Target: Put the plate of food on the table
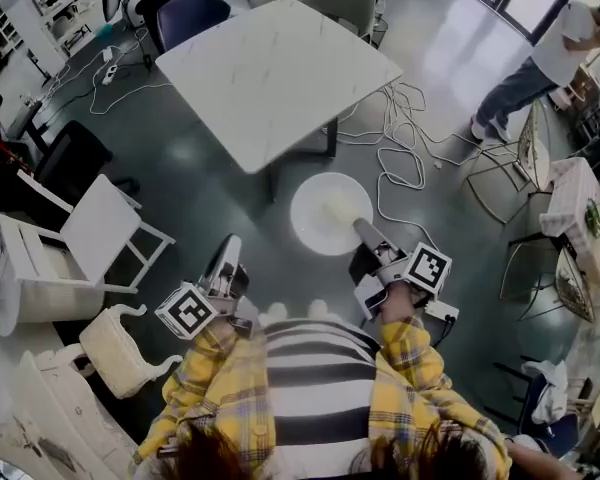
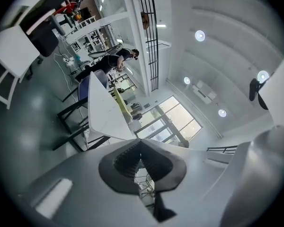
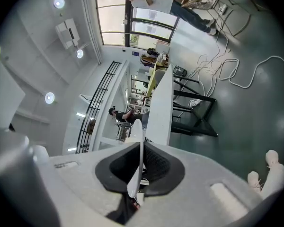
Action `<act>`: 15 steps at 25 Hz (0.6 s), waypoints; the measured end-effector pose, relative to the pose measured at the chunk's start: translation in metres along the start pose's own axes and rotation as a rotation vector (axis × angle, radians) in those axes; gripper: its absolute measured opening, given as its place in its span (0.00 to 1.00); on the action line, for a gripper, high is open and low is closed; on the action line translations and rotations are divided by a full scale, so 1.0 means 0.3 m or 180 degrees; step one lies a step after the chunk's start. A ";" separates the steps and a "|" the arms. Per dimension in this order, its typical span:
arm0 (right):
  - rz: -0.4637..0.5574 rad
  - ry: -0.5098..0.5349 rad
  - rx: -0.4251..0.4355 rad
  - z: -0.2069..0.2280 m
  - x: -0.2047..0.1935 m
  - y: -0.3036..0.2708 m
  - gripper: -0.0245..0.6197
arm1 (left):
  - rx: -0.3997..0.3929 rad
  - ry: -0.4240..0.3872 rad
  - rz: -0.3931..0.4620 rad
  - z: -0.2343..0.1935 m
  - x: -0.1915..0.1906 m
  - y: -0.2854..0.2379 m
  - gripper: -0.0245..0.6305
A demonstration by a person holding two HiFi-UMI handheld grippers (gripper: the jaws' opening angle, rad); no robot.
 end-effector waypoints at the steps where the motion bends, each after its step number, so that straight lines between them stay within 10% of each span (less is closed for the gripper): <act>1: 0.0004 0.0004 0.0000 0.000 0.000 0.001 0.06 | -0.0022 0.0011 -0.0005 0.001 -0.002 -0.002 0.01; 15: 0.0012 -0.0110 -0.0074 0.023 0.007 0.010 0.06 | -0.0004 -0.0134 -0.0119 0.002 -0.028 -0.006 0.01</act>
Point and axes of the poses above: the fingertips, and each gripper's own axes: y backward along the fingers, z to its right, x out of its top, the point moved 7 cm from there along y, backward along the fingers, and after that the axes turned 10 degrees about z, right-handed, at the moved point
